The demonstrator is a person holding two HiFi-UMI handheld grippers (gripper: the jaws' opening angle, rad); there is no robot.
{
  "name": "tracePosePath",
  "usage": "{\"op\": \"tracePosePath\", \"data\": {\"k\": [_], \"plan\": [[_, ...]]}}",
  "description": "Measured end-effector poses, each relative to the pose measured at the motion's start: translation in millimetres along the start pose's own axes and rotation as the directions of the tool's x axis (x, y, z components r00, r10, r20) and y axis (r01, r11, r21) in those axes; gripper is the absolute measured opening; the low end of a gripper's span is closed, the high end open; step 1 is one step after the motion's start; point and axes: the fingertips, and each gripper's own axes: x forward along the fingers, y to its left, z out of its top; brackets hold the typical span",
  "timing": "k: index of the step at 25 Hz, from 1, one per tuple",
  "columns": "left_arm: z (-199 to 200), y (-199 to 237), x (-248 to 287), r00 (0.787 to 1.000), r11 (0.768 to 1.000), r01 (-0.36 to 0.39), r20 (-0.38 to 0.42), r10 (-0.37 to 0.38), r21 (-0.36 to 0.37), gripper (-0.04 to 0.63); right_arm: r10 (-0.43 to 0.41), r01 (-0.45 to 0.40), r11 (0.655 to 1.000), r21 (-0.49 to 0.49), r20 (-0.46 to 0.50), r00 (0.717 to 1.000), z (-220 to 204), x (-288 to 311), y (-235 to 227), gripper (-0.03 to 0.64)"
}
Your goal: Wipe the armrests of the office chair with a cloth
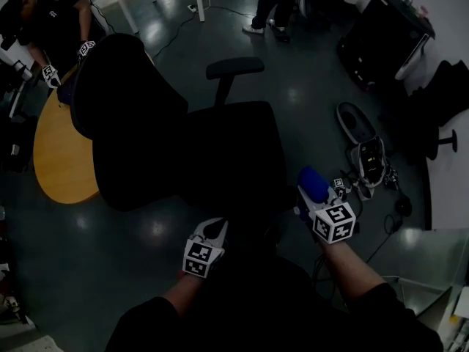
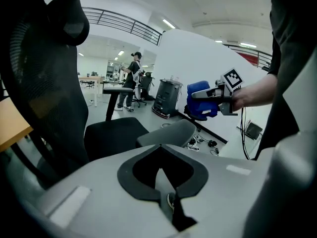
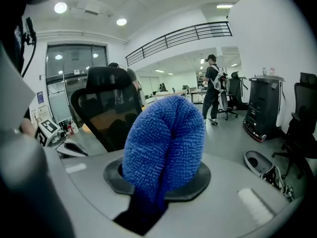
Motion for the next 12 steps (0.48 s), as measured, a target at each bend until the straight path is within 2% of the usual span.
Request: {"op": "tracePosePath", "data": {"k": [3, 8, 12], "plan": [[-8, 2, 16, 1.000, 1.000, -0.004, -0.020, 0.004, 0.000, 0.020, 0.003, -0.004, 1.000, -0.025, -0.053, 0.999, -14, 23, -10, 0.107], [-25, 4, 30, 0.998, 1.000, -0.014, -0.062, 0.013, -0.017, 0.020, 0.011, -0.011, 1.000, -0.009, -0.104, 0.995, -24, 51, -13, 0.107], [-27, -4, 33, 0.999, 0.998, -0.017, -0.048, 0.014, -0.053, 0.020, 0.033, -0.032, 0.999, 0.009, -0.151, 0.988, -34, 65, -8, 0.107]]}}
